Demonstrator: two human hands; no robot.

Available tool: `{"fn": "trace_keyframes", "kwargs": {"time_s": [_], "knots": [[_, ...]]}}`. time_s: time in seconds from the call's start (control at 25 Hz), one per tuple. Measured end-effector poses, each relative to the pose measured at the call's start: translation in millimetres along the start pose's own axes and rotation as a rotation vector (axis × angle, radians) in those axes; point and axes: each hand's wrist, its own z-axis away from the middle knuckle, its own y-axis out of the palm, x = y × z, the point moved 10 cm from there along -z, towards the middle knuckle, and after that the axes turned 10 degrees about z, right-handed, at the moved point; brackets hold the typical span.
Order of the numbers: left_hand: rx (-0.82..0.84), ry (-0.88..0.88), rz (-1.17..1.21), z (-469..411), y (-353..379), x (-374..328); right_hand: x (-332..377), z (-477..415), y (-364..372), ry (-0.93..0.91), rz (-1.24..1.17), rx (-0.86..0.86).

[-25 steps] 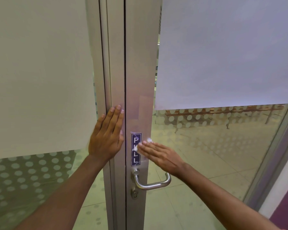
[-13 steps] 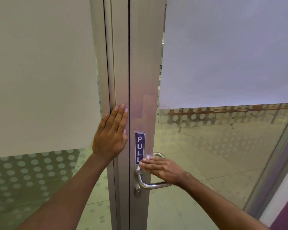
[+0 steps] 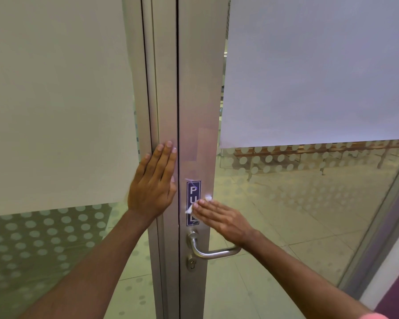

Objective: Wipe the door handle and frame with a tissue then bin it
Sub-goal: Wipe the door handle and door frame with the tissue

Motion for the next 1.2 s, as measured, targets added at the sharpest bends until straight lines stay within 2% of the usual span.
{"fn": "trace_keyframes", "kwargs": {"time_s": [0.08, 0.4, 0.56, 0.76, 1.04, 1.2], "knots": [[0.002, 0.002, -0.007, 1, 0, 1, 8, 8, 3, 0.007, -0.033, 0.022], [-0.010, 0.013, -0.009, 0, -1, -1, -7, -6, -2, 0.304, 0.045, -0.109], [-0.004, 0.014, -0.010, 1, 1, 0, -16, -9, 7, 0.259, 0.131, -0.096], [-0.007, 0.016, 0.003, 1, -1, 0, -11, 6, 16, 0.089, 0.162, -0.037], [-0.008, 0.015, 0.008, 0, -2, -1, -52, -23, -22, 0.424, 0.086, -0.212], [-0.003, 0.016, 0.007, 0, -2, -1, -31, -22, -12, 0.253, 0.139, -0.187]]}}
